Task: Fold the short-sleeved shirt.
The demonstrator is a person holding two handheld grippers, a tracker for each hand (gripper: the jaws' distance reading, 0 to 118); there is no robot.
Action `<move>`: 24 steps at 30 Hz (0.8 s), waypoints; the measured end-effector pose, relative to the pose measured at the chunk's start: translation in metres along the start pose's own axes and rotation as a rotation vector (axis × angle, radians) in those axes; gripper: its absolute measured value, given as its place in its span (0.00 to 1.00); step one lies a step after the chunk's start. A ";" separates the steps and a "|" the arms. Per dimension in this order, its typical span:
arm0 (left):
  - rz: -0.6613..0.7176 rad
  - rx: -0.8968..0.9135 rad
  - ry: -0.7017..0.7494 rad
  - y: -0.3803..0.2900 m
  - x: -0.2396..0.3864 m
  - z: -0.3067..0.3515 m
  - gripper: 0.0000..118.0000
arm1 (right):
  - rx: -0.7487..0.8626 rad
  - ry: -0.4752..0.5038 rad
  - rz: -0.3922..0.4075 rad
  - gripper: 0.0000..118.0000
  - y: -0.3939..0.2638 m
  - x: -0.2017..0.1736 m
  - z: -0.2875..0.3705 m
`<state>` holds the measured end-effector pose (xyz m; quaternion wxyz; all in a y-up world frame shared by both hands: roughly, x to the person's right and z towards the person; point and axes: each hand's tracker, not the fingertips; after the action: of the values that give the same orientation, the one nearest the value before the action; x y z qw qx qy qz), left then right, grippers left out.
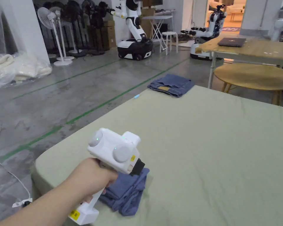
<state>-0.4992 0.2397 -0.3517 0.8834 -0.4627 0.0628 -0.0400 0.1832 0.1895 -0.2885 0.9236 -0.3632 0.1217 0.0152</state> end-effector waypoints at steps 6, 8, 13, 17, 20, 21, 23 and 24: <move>0.095 0.285 -0.153 0.011 0.127 0.057 0.00 | 0.053 -0.008 0.041 0.00 0.017 0.007 0.007; 0.099 0.407 -0.220 0.028 0.174 0.090 0.00 | 0.114 -0.040 0.042 0.00 0.041 -0.006 0.029; -0.048 0.637 -0.178 0.070 0.260 0.153 0.00 | 0.290 -0.075 -0.034 0.00 0.104 -0.021 0.076; 0.028 0.752 -0.256 0.092 0.300 0.187 0.00 | 0.459 -0.095 -0.106 0.00 0.149 -0.037 0.101; 0.022 0.785 -0.316 0.106 0.316 0.215 0.00 | 0.521 -0.082 -0.145 0.00 0.175 -0.048 0.118; 0.020 0.834 -0.307 0.107 0.319 0.224 0.00 | 0.525 -0.107 -0.119 0.00 0.183 -0.051 0.120; -0.020 0.903 -0.240 0.107 0.329 0.238 0.00 | 0.518 -0.226 -0.028 0.00 0.198 -0.061 0.125; -0.044 0.909 -0.196 0.108 0.334 0.243 0.00 | 0.537 -0.264 -0.016 0.00 0.204 -0.065 0.127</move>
<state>-0.1315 0.4555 -0.3285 0.9973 -0.0313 -0.0547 -0.0381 0.1234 0.4296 -0.3192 0.9946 -0.1017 -0.0028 0.0223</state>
